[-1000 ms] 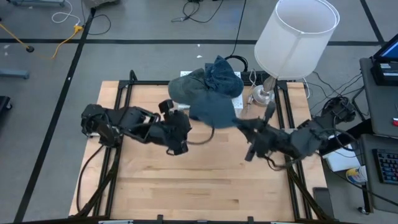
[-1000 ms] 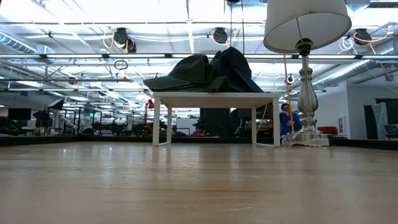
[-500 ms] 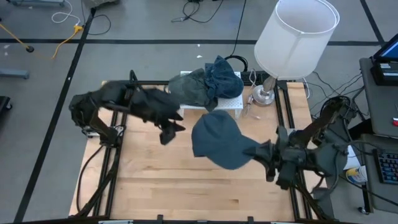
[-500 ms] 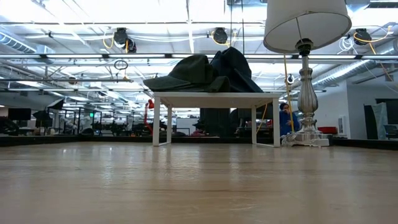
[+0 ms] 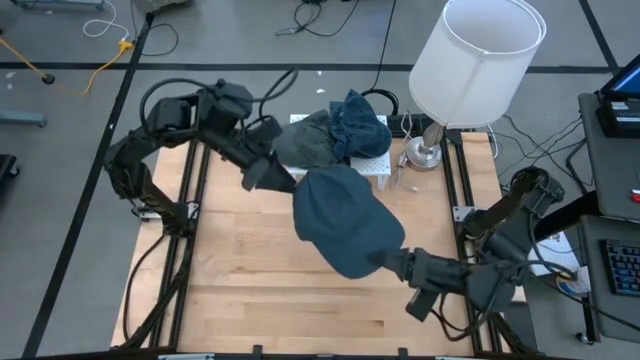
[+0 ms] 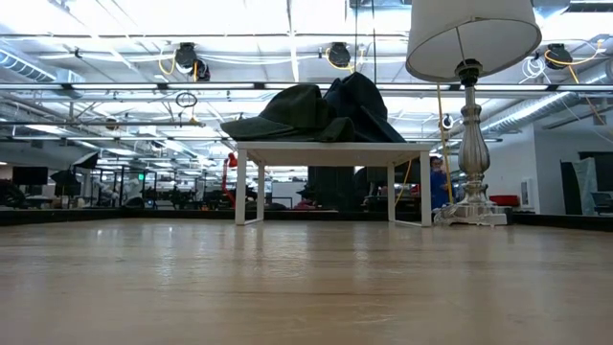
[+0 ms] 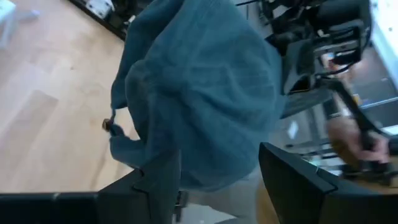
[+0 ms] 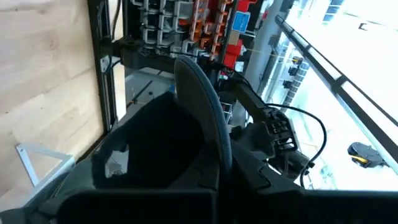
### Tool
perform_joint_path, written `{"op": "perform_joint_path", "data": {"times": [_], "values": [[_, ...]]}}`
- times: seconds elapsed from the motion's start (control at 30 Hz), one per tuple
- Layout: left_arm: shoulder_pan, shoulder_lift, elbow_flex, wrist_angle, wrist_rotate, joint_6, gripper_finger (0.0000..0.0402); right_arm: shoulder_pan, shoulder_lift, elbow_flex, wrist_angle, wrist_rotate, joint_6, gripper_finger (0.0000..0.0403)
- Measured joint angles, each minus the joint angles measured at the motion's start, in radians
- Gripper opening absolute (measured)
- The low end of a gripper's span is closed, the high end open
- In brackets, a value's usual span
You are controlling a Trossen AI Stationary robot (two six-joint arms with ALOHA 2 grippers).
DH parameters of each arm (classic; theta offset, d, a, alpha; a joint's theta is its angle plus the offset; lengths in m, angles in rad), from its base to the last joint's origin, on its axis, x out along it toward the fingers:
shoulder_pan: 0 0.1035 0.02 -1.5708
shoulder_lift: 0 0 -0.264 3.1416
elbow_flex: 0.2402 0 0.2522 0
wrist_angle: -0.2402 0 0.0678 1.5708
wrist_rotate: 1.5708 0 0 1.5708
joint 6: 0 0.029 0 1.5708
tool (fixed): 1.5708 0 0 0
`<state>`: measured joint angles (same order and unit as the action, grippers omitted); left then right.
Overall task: Pick & Place hat
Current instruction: Stack the blue cap on top of the gray blue on the shelf
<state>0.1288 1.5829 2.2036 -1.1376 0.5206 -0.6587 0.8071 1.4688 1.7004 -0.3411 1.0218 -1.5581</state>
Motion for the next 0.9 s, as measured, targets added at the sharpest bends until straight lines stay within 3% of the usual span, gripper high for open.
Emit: {"op": "perform_joint_path", "data": {"times": [0.17,0.5,0.73,0.9], "values": [[0.015,0.018,-0.005,0.09,0.04,-0.058,0.0221,-0.009,0.002,0.0,0.002,-0.001,-0.016,0.0001],[0.072,0.018,-0.005,-0.007,-0.092,-0.082,0.0221,0.007,0.002,0.0,0.09,-0.005,-0.027,0.0001],[0.05,0.039,-0.003,0.107,-0.016,-0.154,0.0221,-0.002,0.002,0.0,0.09,-0.005,-0.035,0.0001],[0.035,0.069,-0.005,0.089,-0.009,-0.174,0.0221,-0.002,0.002,0.0,0.09,-0.006,-0.033,0.0001]]}}
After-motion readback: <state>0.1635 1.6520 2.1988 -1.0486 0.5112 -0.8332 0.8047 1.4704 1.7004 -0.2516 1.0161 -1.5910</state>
